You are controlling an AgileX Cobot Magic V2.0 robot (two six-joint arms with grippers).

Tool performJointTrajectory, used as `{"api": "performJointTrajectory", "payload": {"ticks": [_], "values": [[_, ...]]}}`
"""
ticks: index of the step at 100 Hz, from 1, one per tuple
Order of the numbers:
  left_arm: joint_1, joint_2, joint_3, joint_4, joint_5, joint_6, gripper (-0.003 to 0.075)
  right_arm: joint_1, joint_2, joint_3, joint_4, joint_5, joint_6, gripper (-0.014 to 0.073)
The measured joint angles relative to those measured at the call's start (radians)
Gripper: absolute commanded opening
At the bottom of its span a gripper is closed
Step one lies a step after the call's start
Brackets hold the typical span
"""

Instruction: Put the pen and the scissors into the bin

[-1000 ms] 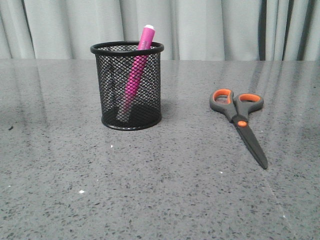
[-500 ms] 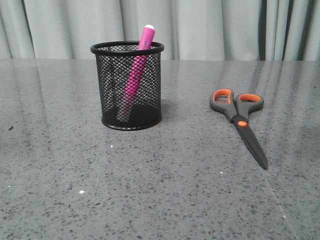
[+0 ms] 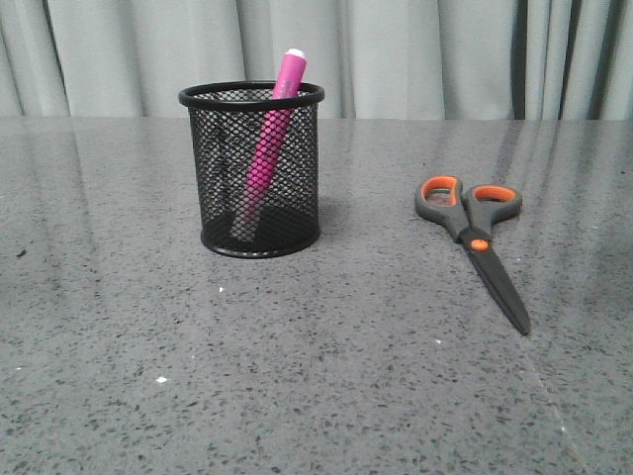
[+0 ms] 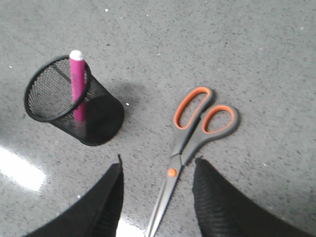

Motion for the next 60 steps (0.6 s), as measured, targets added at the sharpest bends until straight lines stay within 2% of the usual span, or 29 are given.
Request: {"api": "performJointTrajectory", "payload": {"ticks": [45,54,60], "values": [[0.000,0.000,0.000,0.000,-0.008,0.000,0.0293,0.004,0.084,-0.006,0.114,0.024,0.001,0.0287],[0.000,0.000,0.000,0.000,-0.008,0.000,0.0293,0.018,0.092,-0.006,0.105,0.027,-0.001,0.0286],[0.000,0.000,0.000,0.000,-0.008,0.000,0.0293,0.038,0.092,-0.006,0.052,0.025,0.030,0.0286]]}}
